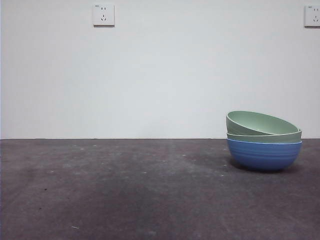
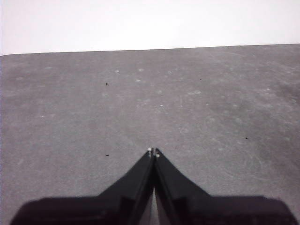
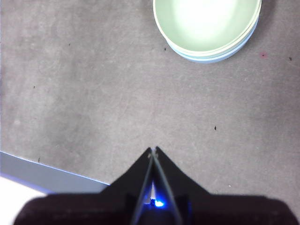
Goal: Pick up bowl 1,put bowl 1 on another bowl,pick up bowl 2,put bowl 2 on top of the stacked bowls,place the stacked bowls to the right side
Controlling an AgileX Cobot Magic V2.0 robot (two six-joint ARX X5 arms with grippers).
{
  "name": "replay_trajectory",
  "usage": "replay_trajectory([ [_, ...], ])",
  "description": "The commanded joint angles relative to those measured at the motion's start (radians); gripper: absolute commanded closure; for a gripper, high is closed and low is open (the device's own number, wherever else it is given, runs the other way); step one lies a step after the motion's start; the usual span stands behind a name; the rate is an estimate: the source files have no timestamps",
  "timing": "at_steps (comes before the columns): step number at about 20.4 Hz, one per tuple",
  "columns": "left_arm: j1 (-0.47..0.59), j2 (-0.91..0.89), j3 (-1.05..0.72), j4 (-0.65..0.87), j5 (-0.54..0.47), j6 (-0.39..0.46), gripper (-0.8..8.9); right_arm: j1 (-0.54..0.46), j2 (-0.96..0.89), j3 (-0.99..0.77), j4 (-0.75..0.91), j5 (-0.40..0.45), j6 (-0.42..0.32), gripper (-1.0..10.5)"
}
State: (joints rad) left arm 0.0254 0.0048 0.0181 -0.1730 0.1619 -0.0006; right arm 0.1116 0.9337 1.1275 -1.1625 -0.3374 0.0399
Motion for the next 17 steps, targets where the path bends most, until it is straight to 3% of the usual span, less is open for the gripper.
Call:
replay_trajectory([
  [1,0.003,-0.003,-0.014,0.001,-0.004,-0.004,8.17,0.001,-0.001,-0.004,0.003,0.003,-0.005,9.4],
  [4,0.003,-0.003,-0.015,0.001,-0.004,-0.003,8.17,-0.003,-0.008,-0.004,0.005,0.007,-0.008,9.4],
  [6,0.003,-0.003,-0.015,0.001,-0.004,-0.004,8.17,-0.021,-0.059,-0.005,0.041,0.061,-0.019,9.4],
  [10,0.003,-0.003,-0.015,0.001,-0.004,-0.004,8.17,-0.029,-0.245,-0.093,0.312,0.075,-0.019,9.4],
  [13,0.003,-0.003,-0.015,0.001,-0.004,-0.004,8.17,-0.067,-0.422,-0.316,0.513,0.079,-0.018,9.4],
  [17,0.003,-0.003,-0.015,0.001,-0.004,-0.004,8.17,-0.087,-0.644,-0.689,0.846,0.082,0.037,9.4],
])
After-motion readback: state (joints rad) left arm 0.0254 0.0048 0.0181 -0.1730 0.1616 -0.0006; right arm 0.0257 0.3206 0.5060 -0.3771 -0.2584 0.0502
